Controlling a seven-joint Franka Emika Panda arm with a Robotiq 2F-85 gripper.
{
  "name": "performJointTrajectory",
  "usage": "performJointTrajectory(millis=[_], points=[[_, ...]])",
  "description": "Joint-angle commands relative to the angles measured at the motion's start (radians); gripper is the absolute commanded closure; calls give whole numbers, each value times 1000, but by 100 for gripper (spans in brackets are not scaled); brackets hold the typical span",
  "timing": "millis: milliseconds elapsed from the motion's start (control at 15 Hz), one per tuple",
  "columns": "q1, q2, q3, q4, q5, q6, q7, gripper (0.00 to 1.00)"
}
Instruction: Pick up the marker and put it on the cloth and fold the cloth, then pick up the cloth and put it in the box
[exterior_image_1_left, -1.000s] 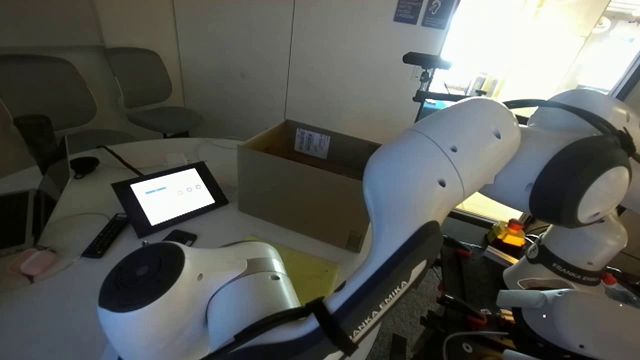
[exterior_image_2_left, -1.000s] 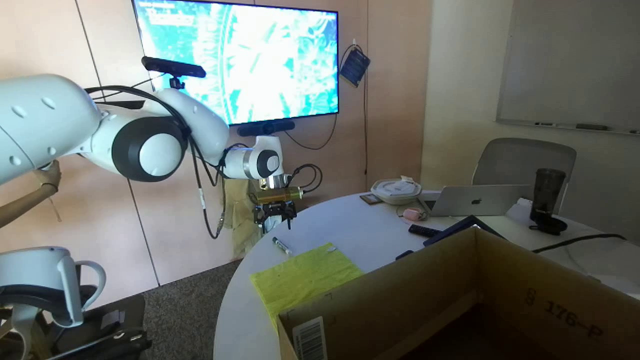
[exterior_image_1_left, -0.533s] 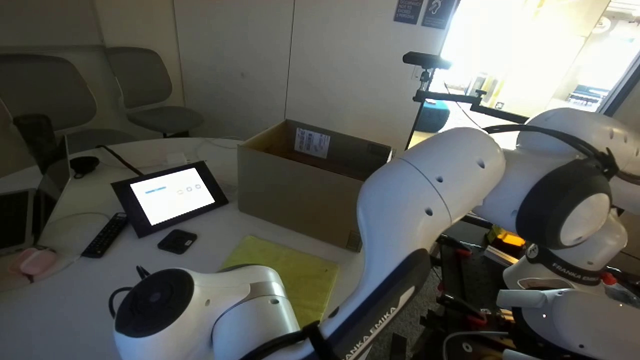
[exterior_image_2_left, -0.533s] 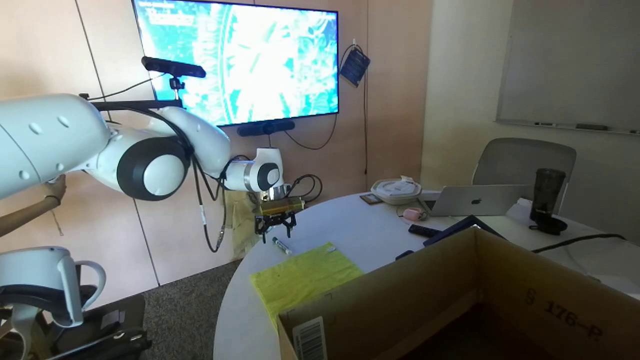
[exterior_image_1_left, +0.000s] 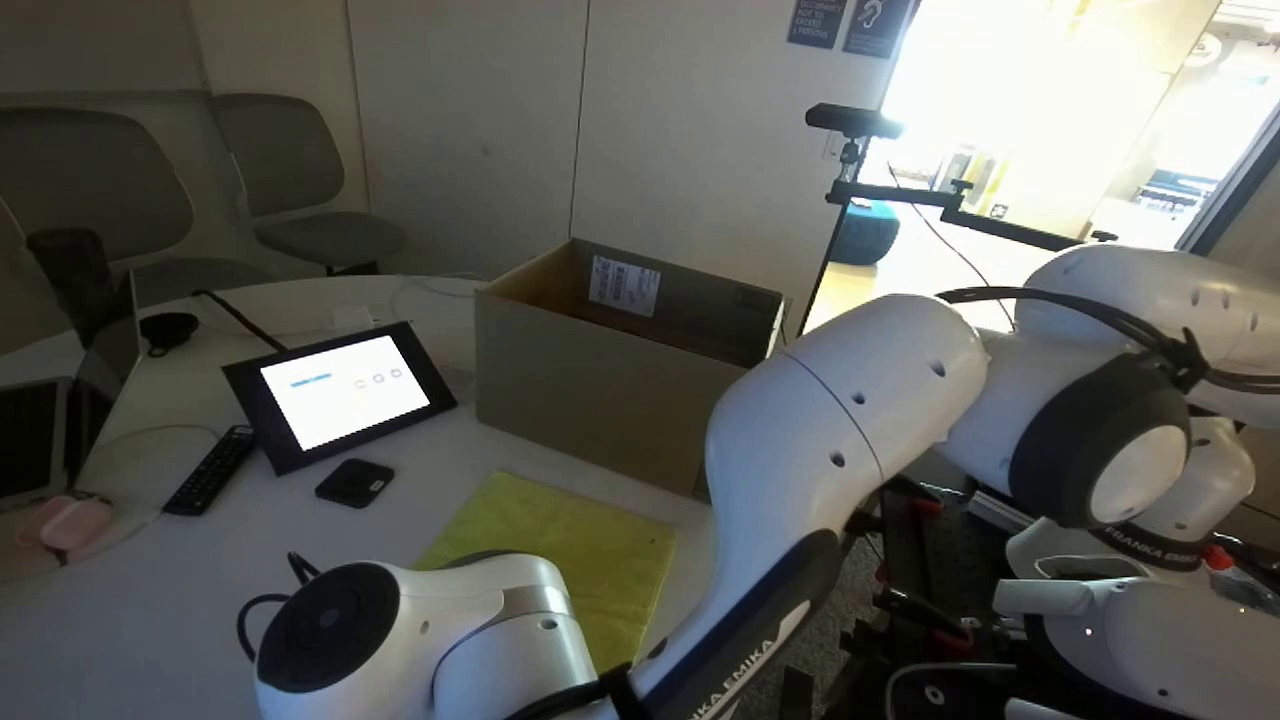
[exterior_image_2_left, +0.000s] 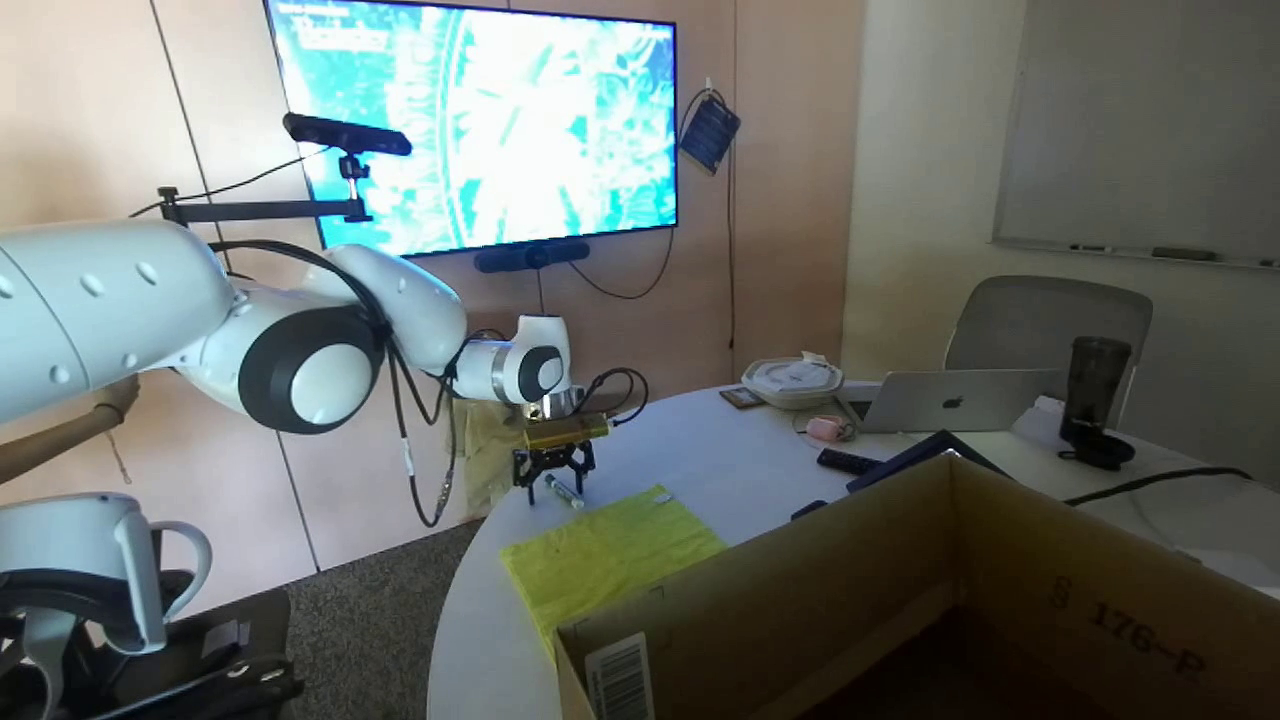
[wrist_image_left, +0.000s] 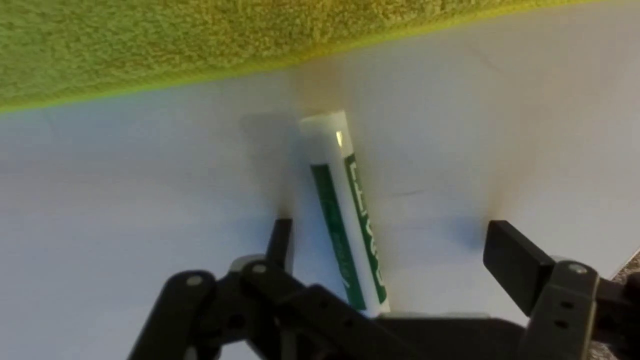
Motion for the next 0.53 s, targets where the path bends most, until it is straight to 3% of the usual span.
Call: performJointTrajectory(millis=[0, 133, 467], points=[[5, 55, -6, 98, 27, -30, -30, 26], [6, 63, -12, 115, 28, -37, -28, 38], [9, 64, -24, 149, 27, -97, -39, 80]])
